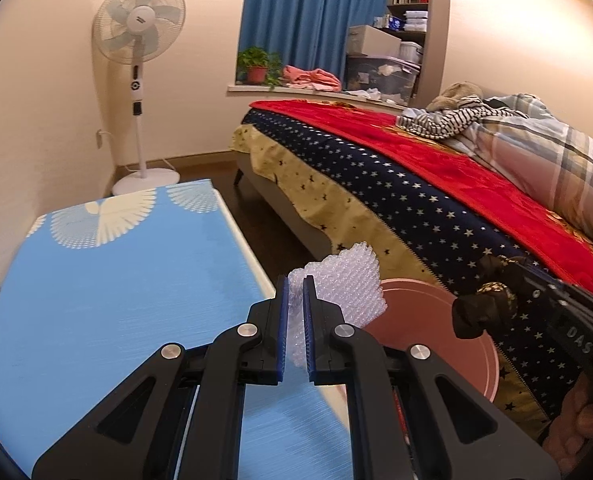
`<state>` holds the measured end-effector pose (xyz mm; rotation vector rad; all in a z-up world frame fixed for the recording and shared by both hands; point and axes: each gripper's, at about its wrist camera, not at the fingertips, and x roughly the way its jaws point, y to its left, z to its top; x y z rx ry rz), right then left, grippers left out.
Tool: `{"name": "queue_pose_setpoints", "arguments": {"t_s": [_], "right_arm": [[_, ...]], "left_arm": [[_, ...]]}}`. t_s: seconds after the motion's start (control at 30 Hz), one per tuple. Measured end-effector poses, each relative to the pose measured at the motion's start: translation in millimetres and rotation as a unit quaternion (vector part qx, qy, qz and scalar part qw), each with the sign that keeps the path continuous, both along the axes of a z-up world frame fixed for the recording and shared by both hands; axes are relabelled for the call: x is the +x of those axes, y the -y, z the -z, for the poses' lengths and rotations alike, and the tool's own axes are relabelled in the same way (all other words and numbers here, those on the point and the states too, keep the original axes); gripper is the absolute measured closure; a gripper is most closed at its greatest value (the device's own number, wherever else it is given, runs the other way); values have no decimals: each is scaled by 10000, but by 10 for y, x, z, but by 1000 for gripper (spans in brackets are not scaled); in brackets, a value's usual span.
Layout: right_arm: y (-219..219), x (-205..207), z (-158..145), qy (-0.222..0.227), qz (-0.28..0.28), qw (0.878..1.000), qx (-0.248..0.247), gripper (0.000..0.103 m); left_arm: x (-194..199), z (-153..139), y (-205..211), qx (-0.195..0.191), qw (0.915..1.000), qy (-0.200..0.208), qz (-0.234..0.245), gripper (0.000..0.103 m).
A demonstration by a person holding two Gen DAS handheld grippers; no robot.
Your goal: Collect trash
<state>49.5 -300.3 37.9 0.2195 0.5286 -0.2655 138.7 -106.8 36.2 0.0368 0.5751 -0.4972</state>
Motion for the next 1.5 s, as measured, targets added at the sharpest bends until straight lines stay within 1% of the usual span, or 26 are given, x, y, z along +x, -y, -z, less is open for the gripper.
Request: {"name": "queue_pose_setpoints", "arguments": {"t_s": [0.17, 0.5, 0.57, 0.63, 0.67, 0.7, 0.73, 0.77, 0.8, 0.83, 0.97, 1.07, 1.13, 1.17, 1.2, 1.27, 1.33, 1.4, 1.5], "right_arm": [[129, 45, 96, -186, 251, 9995, -21, 93], [226, 75, 185, -387, 514, 9979, -85, 93], [249, 77, 195, -425, 588, 9973, -98, 92], [279, 72, 209, -487, 719, 9961, -123, 86], [296, 68, 211, -516, 792, 9954, -142, 83], [317, 54, 209, -510, 866, 9949, -121, 72], [335, 37, 200, -481, 920, 9946, -90, 62], [340, 24, 184, -455, 955, 9943, -104, 58], [343, 16, 173, -438, 976, 9942, -135, 53], [340, 5, 154, -410, 986, 9941, -162, 51], [310, -52, 70, -311, 966, 9946, -200, 46], [248, -137, -5, -222, 867, 9959, -143, 37], [193, -180, -45, -193, 736, 9970, -119, 30], [154, -202, -64, -180, 624, 9978, -91, 28], [86, -236, -103, -152, 450, 9988, -82, 26], [-11, -299, -175, -94, 270, 9995, -117, 20], [-95, -372, -243, -24, 126, 9999, -115, 12], [-186, -448, -304, 33, -21, 9999, -150, 6], [-303, -545, -330, 8, -230, 9995, -197, 5]], "left_arm": [[0, 29, 233, -18, 9998, -20, 195, 96], [-12, 192, 667, 86, 9982, -136, 571, 96], [-24, 223, 728, 47, 9974, -179, 693, 96], [-22, 237, 769, -44, 9959, -302, 846, 95], [-31, 233, 772, -76, 9956, -309, 880, 90], [-48, 217, 771, -71, 9958, -254, 875, 78], [-56, 204, 763, -73, 9962, -210, 843, 71], [-61, 183, 730, -119, 9966, -178, 800, 65], [-52, 171, 703, -148, 9967, -182, 778, 65], [-50, 155, 665, -172, 9970, -179, 736, 65], [-87, 81, 489, -219, 9980, -72, 588, 65], [-145, 7, 366, -189, 9985, 42, 513, 65], [-211, -65, 237, -241, 9986, 123, 447, 64], [-245, -99, 180, -266, 9986, 165, 416, 61], [-293, -145, 109, -292, 9986, 223, 375, 55], [-389, -239, -25, -323, 9985, 350, 284, 50], [-520, -352, -183, -387, 9980, 472, 152, 45], [-666, -446, -341, -462, 9973, 562, -58, 31], [-881, -498, -531, -527, 9961, 623, -327, 19]]}}
